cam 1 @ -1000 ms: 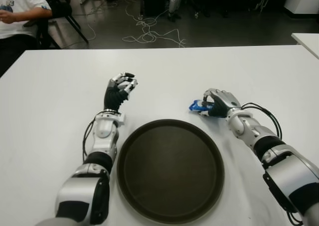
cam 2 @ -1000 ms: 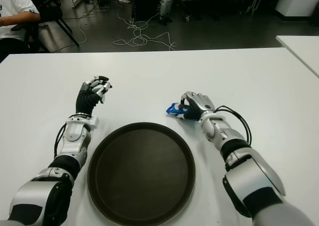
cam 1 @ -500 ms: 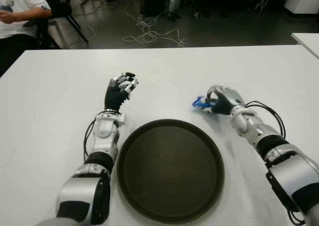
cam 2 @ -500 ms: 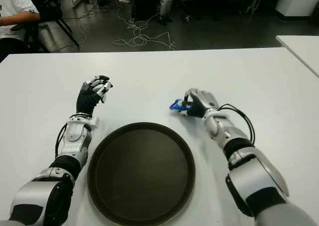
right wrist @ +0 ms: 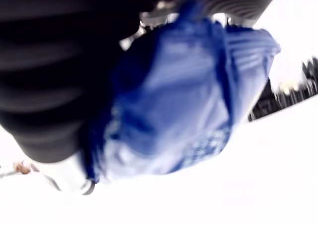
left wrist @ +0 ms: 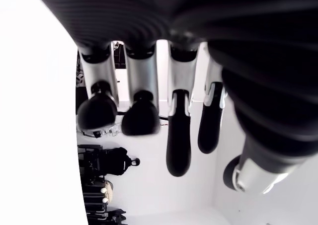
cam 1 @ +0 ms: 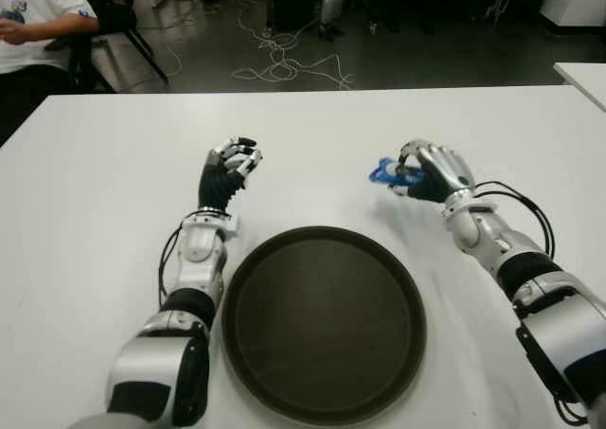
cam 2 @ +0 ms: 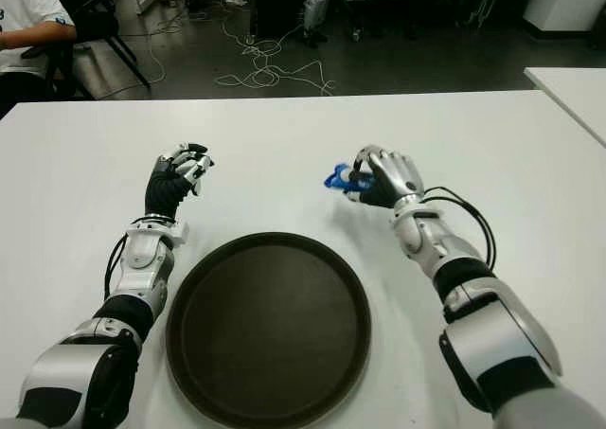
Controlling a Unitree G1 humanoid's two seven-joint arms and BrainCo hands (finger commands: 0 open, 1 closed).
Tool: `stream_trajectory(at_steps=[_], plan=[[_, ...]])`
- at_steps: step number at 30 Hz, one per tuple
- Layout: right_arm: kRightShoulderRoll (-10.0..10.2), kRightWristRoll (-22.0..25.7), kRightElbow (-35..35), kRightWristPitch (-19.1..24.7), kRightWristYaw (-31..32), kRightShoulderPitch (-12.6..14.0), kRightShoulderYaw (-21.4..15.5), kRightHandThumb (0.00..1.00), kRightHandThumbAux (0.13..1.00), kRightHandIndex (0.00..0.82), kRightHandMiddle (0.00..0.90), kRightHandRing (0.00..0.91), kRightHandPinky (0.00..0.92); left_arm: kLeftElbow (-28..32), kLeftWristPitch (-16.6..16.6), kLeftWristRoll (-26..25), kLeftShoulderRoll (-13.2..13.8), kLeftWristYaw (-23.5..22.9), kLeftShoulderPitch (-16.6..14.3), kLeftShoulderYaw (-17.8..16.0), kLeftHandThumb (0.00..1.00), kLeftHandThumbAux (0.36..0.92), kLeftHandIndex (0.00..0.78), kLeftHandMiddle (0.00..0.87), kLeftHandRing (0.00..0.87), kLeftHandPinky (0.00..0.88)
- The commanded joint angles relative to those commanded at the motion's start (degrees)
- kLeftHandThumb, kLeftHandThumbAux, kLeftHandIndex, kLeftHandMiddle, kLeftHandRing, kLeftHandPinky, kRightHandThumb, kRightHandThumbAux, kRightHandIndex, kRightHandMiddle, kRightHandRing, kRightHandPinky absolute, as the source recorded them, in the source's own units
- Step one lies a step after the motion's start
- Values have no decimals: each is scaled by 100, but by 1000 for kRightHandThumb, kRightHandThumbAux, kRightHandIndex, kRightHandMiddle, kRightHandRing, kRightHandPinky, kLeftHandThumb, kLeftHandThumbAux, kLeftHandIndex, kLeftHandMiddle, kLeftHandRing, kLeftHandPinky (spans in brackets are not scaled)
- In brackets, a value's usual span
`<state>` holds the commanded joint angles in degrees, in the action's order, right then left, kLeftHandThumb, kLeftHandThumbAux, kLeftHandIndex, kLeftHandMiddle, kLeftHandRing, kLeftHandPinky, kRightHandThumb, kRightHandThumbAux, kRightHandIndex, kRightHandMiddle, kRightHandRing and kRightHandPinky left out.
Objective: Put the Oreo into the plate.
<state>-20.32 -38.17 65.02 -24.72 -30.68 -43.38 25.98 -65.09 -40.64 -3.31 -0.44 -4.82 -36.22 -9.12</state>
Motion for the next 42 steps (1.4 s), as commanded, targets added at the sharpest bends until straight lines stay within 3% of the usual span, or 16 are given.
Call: stream_trajectory(at_steps=[19,23,30,33,37,42], plan=[[-296,18,-941,16,-9,283,-217,698,732,428,717,722,702,95,109,86,62,70,46,75,858,666,404,517,814,789],[-416,125,-1588,-15,104,501,-385,698,732,428,707,715,708,103,90,22,47,19,58,40,857,667,402,518,813,789],[-385,211,-2369,-130,323,941,-531,698,732,429,709,721,732,69,101,39,55,82,37,44,857,667,401,519,813,790],[-222,244,-2936,-338,636,1330,-355,699,731,429,714,727,740,64,114,-6,31,58,24,16,857,667,402,521,815,791],[-185,262,-3513,-353,1076,1620,-249,698,731,427,712,728,739,62,112,-32,24,18,22,-1,857,667,401,521,817,791],[-463,58,-4137,-636,2030,1688,61,697,731,425,691,709,708,-25,120,-6,38,55,-12,-8,857,667,401,521,818,791]])
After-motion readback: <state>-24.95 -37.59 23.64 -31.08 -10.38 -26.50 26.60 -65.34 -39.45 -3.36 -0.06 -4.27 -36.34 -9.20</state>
